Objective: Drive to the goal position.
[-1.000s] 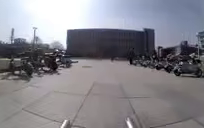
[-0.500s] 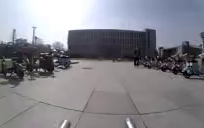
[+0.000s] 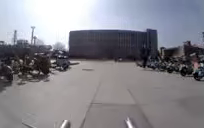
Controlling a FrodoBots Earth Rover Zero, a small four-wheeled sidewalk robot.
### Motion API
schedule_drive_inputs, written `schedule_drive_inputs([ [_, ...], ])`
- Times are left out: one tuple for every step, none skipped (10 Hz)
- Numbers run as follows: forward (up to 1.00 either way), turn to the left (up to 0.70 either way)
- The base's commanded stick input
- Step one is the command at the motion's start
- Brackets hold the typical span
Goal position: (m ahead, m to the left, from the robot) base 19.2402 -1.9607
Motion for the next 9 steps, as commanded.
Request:
schedule_drive_inputs([
  [1.0,-0.27],
  [1.0,-0.16],
  [1.0,-0.04],
  [1.0,0.0],
  [1.0,0.0],
  [1.0,0.0],
  [1.0,-0.28],
  [1.0,-0.39],
  [1.0,-0.24],
])
